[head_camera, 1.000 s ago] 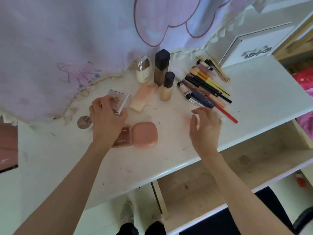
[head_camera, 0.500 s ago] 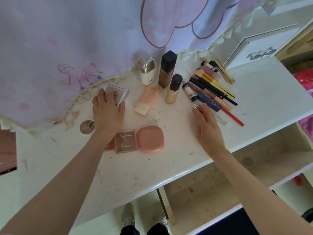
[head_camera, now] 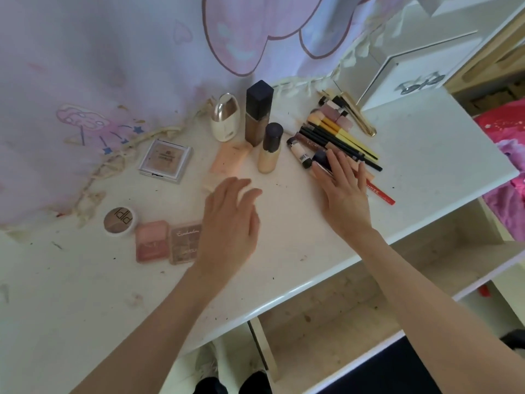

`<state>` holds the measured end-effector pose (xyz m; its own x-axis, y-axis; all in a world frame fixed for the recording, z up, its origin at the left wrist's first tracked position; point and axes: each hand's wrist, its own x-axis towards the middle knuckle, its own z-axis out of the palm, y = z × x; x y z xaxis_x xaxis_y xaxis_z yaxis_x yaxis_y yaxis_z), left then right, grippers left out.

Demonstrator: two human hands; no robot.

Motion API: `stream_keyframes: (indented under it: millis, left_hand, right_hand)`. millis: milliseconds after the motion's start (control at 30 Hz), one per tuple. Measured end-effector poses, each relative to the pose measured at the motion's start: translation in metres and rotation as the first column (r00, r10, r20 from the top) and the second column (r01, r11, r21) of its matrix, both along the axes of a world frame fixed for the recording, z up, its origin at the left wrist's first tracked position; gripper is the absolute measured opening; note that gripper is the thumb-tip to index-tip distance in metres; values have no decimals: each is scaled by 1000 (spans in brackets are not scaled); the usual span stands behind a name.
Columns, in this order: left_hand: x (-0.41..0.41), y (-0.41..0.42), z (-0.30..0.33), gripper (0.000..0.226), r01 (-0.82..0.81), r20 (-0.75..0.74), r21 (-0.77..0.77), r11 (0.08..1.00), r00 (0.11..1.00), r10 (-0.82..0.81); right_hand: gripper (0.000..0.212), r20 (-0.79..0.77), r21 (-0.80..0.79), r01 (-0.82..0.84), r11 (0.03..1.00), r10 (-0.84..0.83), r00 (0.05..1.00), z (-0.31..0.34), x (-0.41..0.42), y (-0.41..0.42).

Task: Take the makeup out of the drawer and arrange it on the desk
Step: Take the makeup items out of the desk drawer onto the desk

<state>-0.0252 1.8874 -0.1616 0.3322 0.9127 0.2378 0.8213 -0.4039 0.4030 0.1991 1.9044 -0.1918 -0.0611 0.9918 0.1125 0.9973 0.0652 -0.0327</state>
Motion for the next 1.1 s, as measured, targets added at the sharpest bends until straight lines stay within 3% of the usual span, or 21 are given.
stream_keyframes:
  millis: [133, 300, 467, 633, 733, 800, 867, 933, 1000, 1100]
  left_hand:
    - [36, -24, -6, 40, 197, -212, -32, 980, 957, -200]
    - [63, -34, -22, 55, 228, -337, -241, 943, 892, -302]
    - [73, -39, -36, 55, 187, -405, -304, 934, 862, -305]
    - [94, -51, -37, 66, 186, -435, -310, 932, 844, -313]
    - [113, -57, -39, 72, 204, -474, -257, 945, 825, -308]
    - [122, -60, -41, 70, 189, -510, -206, 960, 817, -270]
    - [127, -61, -43, 69, 175, -514, -186, 967, 821, -247]
    - [129, -62, -44, 69, 175, -520, -163, 971, 821, -235]
    - [130, -63, -44, 71, 175, -531, -143, 974, 817, -225]
    - [131, -64, -44, 68, 179, -530, -129, 975, 819, -221]
  right_hand:
    - [56, 61, -27, 61, 998, -59, 996, -1, 5, -7]
    - [50, 55, -67, 114, 991, -111, 992, -4, 15, -24]
    - [48, -113, 3, 236, 972, -234, 966, -2, 22, -60]
    - [48, -294, 28, 482, 876, -453, 842, -10, 34, -131]
    - [55, -333, -48, 631, 774, -608, 721, -19, 44, -168]
    - [67, -318, -178, 733, 657, -743, 589, -26, 51, -188]
    - [79, -415, -327, 794, 513, -832, 367, -30, 54, -202]
    - [84, -581, -514, 759, 400, -813, 34, -31, 55, -207]
    - [76, -557, -690, 661, 296, -800, -223, -33, 53, -209]
    - [36, -488, -749, 614, 249, -834, -257, -34, 56, -208]
